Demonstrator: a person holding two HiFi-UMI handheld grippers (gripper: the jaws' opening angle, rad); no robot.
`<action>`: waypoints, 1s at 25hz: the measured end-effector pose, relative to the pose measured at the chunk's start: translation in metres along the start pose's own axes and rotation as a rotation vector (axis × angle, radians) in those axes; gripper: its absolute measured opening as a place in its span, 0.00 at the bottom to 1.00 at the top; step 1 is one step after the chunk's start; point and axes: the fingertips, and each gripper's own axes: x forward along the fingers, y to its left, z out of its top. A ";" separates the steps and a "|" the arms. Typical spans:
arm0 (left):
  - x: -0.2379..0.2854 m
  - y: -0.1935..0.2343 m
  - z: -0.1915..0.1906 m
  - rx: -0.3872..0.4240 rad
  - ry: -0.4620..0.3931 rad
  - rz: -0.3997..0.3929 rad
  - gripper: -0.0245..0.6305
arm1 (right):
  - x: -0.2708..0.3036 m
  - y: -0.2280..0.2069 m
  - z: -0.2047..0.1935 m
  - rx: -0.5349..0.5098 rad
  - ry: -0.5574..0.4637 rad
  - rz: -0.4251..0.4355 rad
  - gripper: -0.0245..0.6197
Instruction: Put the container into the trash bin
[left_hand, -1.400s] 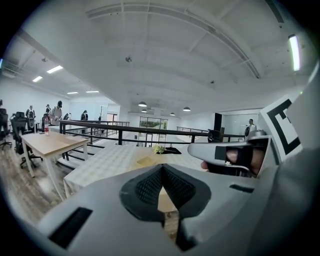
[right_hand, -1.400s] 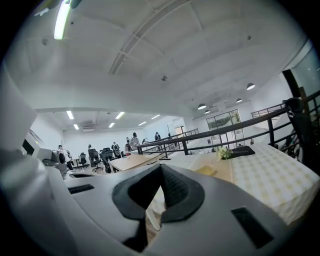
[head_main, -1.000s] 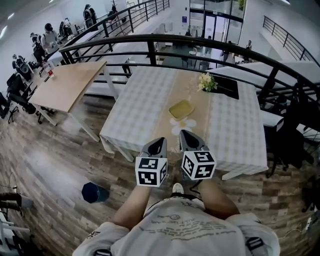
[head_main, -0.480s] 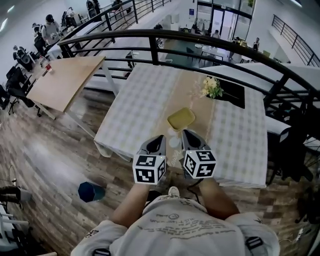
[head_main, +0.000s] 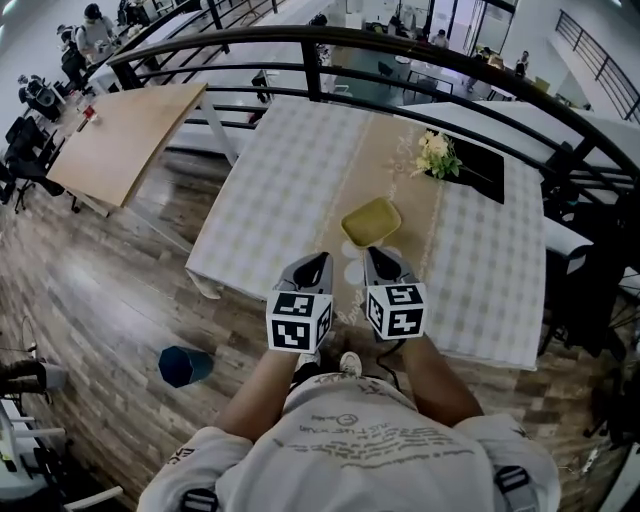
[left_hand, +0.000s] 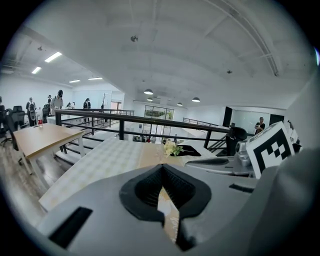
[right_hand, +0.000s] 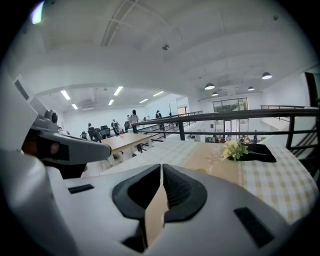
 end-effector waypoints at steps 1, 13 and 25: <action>0.002 0.004 -0.001 -0.004 0.004 0.002 0.04 | 0.007 0.001 -0.005 -0.017 0.025 0.009 0.05; 0.006 0.052 -0.010 0.026 0.033 0.051 0.04 | 0.099 -0.009 -0.055 -0.269 0.287 -0.031 0.21; 0.008 0.082 -0.007 -0.016 0.025 0.076 0.04 | 0.182 -0.024 -0.114 -0.429 0.568 -0.081 0.22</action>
